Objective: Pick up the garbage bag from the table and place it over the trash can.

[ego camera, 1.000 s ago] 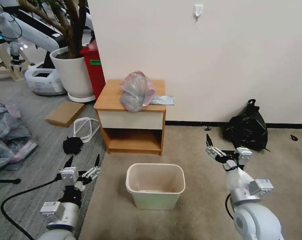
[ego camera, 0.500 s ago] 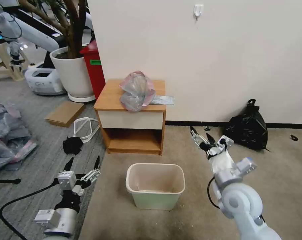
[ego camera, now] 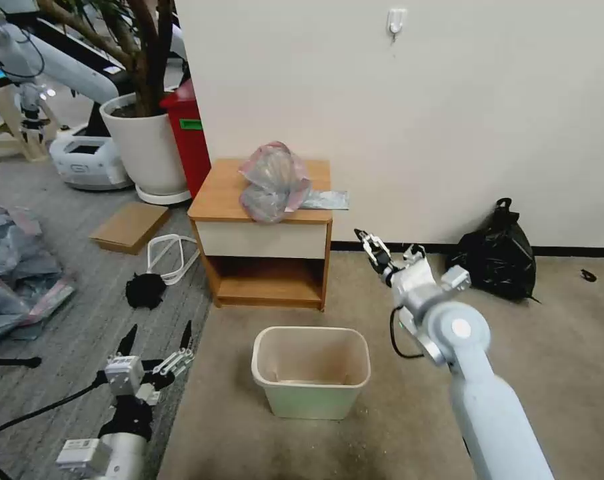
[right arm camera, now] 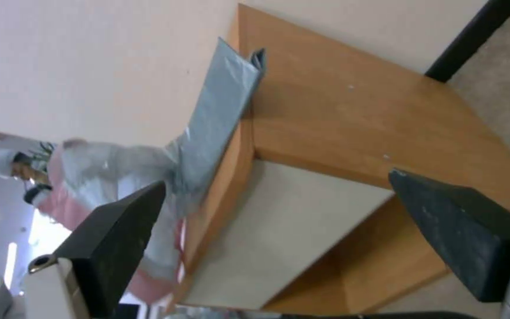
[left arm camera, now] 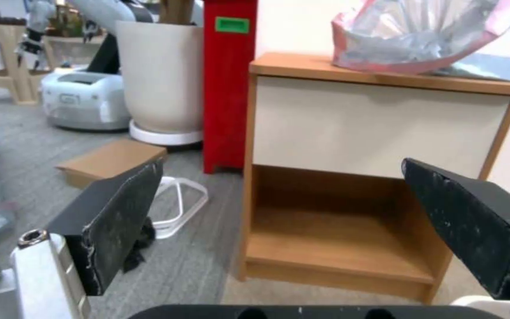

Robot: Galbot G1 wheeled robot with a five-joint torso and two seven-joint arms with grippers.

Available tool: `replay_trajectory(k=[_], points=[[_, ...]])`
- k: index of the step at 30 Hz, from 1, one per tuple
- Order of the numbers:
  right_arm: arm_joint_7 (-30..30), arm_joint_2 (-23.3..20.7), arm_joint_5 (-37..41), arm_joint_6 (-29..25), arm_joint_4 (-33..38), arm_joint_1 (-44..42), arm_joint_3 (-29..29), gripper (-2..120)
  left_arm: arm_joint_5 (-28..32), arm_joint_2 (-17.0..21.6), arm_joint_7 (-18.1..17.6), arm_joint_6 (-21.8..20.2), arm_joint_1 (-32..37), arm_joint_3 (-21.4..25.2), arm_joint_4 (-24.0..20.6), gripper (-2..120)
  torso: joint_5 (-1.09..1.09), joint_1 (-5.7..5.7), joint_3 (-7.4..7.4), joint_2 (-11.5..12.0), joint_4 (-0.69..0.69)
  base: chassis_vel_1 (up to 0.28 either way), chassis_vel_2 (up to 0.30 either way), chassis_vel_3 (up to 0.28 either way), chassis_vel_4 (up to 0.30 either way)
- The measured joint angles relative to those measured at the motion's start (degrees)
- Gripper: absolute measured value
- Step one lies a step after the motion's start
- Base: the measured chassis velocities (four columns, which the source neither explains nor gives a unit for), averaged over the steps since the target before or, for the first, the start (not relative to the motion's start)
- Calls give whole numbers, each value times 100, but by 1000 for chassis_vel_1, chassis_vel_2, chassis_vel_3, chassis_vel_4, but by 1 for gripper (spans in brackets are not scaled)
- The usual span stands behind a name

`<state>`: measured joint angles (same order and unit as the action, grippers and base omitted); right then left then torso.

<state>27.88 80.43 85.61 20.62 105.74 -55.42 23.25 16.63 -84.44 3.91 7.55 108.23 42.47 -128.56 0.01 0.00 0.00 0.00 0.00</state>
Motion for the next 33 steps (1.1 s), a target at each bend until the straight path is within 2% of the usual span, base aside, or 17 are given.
replay_trajectory(k=[10, 19, 27, 33], points=[[52, 334, 163, -49, -699, 652, -18, 96, -84, -120, -1, 19, 66, 112, 1, 100, 0, 0, 0, 0, 0, 0, 0, 0, 0], [52, 721, 161, -150, -1623, 1355, -46, 93, -165, -281, -15, 91, 172, 247, -10, 100, 0, 0, 0, 0, 0, 0, 0, 0, 0], [53, 1113, 59, -286, -2121, 1706, 129, 90, -191, -339, -19, 126, 218, 304, -21, 100, 0, 0, 0, 0, 0, 0, 0, 0, 0], [40, 1187, -71, -412, -2399, 1946, 202, 89, -196, -357, -23, 133, 232, 343, -18, 100, 0, 0, 0, 0, 0, 0, 0, 0, 0]])
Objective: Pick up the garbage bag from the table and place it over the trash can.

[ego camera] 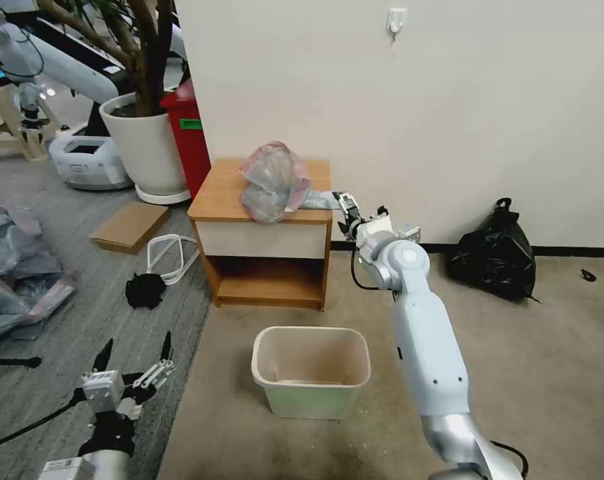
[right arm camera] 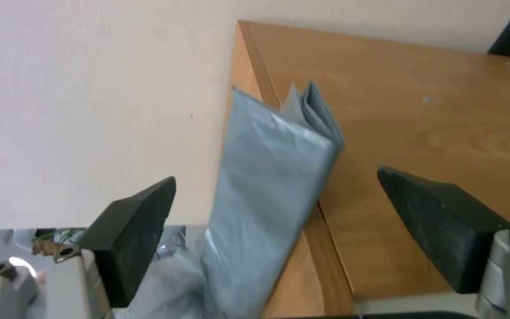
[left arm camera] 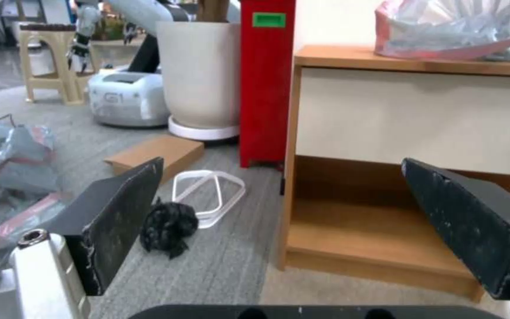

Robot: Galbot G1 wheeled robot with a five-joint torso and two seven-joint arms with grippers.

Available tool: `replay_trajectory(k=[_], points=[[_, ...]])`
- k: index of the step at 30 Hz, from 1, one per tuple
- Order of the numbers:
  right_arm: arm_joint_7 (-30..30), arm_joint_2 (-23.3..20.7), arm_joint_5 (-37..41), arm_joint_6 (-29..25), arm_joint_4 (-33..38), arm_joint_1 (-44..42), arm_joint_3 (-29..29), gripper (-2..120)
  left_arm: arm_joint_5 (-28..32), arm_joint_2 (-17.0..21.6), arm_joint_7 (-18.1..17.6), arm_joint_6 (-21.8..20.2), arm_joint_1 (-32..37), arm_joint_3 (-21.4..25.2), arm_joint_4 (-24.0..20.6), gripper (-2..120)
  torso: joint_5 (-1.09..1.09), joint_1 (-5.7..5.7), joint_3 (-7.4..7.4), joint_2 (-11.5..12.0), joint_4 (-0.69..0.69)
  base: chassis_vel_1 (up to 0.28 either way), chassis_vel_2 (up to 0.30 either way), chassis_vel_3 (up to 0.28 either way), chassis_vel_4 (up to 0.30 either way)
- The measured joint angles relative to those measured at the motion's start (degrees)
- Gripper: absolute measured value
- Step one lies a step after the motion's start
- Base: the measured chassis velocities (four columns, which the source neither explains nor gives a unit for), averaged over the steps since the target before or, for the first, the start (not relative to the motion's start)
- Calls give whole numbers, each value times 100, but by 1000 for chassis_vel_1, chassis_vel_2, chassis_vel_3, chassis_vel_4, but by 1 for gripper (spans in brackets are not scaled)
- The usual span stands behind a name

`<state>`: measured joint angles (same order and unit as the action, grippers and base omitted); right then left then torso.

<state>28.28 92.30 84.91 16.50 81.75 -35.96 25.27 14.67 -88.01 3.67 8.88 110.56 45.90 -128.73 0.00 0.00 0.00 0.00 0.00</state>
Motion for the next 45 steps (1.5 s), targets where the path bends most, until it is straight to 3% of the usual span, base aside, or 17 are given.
replay_trajectory(k=[18, 24, 32, 36, 45], points=[[56, -12, -63, 18, -161, 148, 51, 86, -34, -31, -9, 0, -6, 43, 56, 100, 0, 0, 0, 0, -1, 0, 0, 0, 0], [136, -15, -32, 143, -155, 219, 33, 79, -49, -40, -11, -1, -13, 36, 76, 100, 0, 0, 0, 0, 0, 0, 0, 0, 0], [145, -16, -42, 184, -177, 225, 21, 60, -53, -39, -16, -1, -11, 38, 105, 100, 0, 0, 0, 0, -1, 0, 0, 0, 0], [145, -16, -62, 185, -211, 251, 26, 39, -74, -33, -19, 3, -16, 41, 136, 100, 0, 0, 0, 0, -1, 0, 0, 0, 0], [133, -16, -125, 172, -219, 262, 31, 9, -138, -34, -23, 37, -27, 49, 195, 100, 0, 0, 0, 0, -1, 0, 0, 0, 0]])
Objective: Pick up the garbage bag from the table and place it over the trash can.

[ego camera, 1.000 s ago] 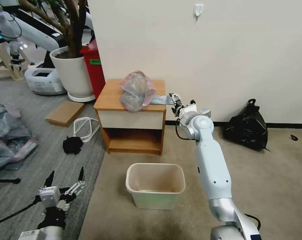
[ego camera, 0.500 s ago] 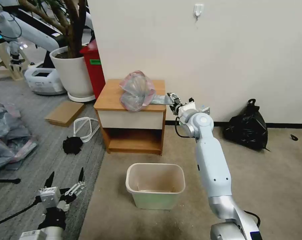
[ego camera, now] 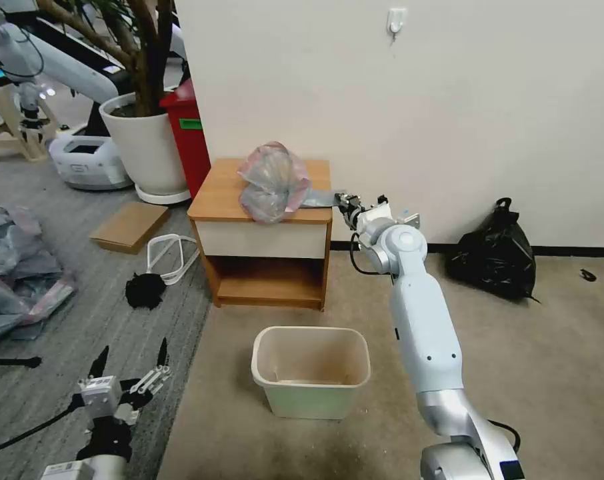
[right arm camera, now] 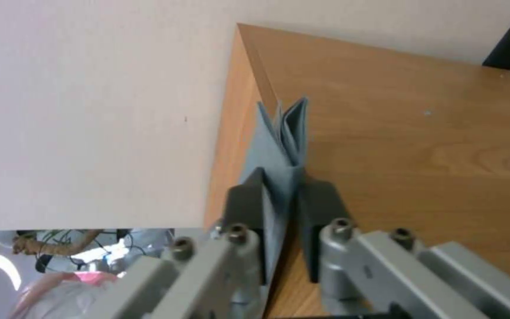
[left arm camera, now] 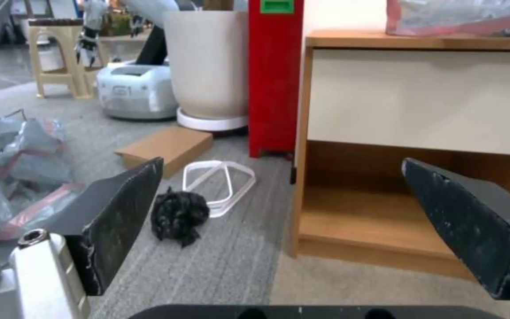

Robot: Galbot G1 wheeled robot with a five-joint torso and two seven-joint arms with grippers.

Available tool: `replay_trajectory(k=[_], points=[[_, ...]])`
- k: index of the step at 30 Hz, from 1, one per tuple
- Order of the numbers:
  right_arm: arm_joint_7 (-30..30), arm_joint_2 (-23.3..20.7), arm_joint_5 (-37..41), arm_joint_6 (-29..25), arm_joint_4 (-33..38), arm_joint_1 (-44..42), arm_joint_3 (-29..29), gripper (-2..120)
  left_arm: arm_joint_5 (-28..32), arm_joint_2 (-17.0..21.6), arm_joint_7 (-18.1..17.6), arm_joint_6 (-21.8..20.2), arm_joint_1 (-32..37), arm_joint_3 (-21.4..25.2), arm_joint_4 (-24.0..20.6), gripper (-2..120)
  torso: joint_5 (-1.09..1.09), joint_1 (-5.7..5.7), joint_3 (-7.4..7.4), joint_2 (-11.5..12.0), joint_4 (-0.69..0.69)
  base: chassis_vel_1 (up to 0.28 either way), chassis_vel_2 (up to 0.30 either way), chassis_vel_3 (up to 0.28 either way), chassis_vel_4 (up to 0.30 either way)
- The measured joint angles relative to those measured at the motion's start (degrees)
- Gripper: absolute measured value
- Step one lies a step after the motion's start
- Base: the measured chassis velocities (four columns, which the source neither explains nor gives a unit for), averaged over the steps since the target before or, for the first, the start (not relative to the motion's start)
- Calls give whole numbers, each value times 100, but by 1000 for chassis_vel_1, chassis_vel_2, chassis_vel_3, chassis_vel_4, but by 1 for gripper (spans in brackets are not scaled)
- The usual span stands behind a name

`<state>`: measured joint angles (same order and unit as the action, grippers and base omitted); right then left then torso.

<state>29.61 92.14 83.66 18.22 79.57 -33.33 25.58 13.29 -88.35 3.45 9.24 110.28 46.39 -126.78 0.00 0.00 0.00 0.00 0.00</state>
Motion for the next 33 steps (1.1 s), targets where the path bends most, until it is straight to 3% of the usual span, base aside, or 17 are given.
replay_trajectory(k=[4, 21, 29, 33], points=[[-10, 0, -30, -7, 7, -12, -1, 0, -5, -1, -1, 5, -6, 0, 18, 100, 0, 0, 0, 0, 0, 0, 0, 0, 0], [33, -3, 25, -23, 892, -605, -179, 0, -52, -28, -2, 110, -47, -50, 160, 100, -1, 0, 0, 0, 1, 0, 0, 0, 0], [418, -464, 201, -10, 2131, -1368, -291, 0, -78, -16, -2, 121, -129, -134, 213, 100, 0, 0, 1, 0, 1, 0, 0, 0, 0], [550, -877, 265, 100, 3044, -2403, -479, 0, -73, 45, -3, 121, -219, -154, 279, 100, -1, 0, 0, 0, -1, 0, 0, 0, 0]])
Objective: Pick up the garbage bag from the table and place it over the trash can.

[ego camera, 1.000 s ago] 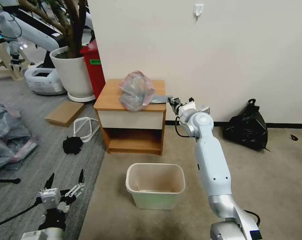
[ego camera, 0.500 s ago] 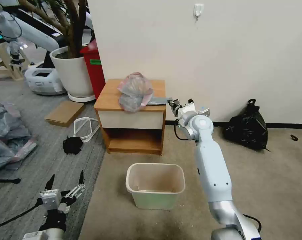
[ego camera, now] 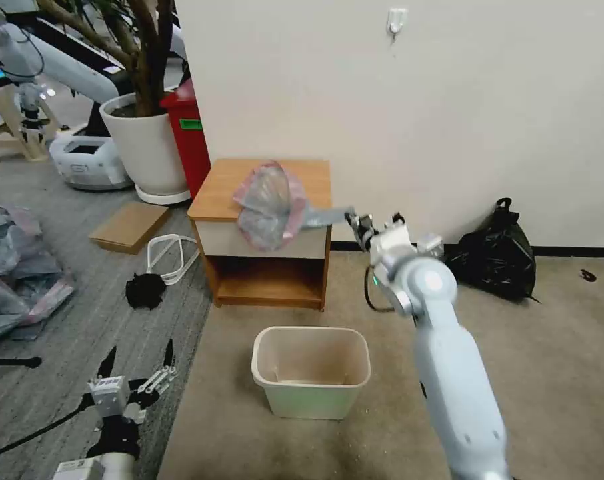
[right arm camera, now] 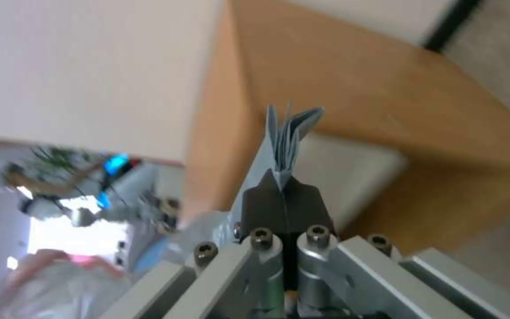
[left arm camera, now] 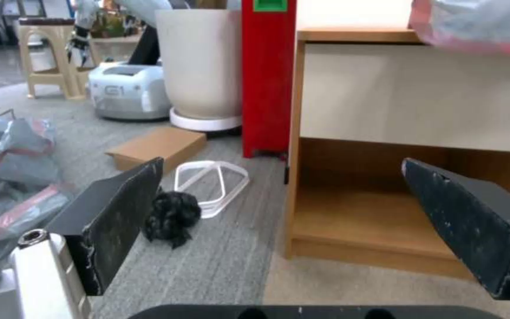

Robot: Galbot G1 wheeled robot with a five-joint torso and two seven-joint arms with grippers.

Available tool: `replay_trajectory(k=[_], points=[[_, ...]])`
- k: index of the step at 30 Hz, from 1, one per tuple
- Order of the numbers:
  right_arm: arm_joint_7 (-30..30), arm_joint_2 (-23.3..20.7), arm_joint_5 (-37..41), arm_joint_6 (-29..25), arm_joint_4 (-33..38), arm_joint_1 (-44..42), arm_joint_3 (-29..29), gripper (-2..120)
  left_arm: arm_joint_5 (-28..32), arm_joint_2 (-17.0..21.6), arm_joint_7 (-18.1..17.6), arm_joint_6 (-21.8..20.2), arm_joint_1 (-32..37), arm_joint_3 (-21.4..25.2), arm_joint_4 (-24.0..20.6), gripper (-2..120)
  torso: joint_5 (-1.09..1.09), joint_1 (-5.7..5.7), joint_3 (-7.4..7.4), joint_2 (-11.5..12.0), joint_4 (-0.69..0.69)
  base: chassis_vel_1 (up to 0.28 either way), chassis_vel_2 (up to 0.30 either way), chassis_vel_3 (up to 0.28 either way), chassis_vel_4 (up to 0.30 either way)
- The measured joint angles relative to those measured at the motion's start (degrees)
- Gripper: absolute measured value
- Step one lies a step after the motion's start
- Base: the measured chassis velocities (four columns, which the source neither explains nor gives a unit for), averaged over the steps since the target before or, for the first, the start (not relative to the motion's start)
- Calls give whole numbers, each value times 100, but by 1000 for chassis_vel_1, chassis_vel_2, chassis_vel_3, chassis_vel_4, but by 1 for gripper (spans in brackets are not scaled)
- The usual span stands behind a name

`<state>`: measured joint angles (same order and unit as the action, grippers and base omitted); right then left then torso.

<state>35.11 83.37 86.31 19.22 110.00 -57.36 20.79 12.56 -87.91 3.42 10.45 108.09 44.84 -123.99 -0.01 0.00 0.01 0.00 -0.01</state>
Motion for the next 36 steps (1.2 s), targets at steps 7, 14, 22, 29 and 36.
replay_trajectory(k=[7, 14, 22, 29, 36], points=[[233, -214, -156, 149, 924, -1086, -376, 0, -2, 17, -1, 0, -97, -89, 64, 100, 1, 0, 0, 0, 0, 0, 0, 0, 0], [261, -221, -861, 143, 1455, -2142, -858, 0, -76, -24, -1, 6, -154, -158, 87, 100, 2, 0, 0, 0, 1, 0, 0, 0, 0], [81, -303, -1678, 8, 1392, -2504, -1171, 0, -89, -22, -1, 38, -148, -163, 55, 100, 1, 0, 0, 0, 1, 0, 0, 0, 0], [-48, -397, -2187, -78, 1262, -2467, -1290, 0, -89, 9, -1, 38, -163, -186, 51, 100, 1, 0, 0, 0, 2, 0, 0, 0, 0], [-249, -502, -3110, -176, 1244, -2706, -1468, 6, -85, 35, -1, 27, -215, -218, 78, 100, 1, 0, 0, 0, 2, 0, 0, 0, 0]])
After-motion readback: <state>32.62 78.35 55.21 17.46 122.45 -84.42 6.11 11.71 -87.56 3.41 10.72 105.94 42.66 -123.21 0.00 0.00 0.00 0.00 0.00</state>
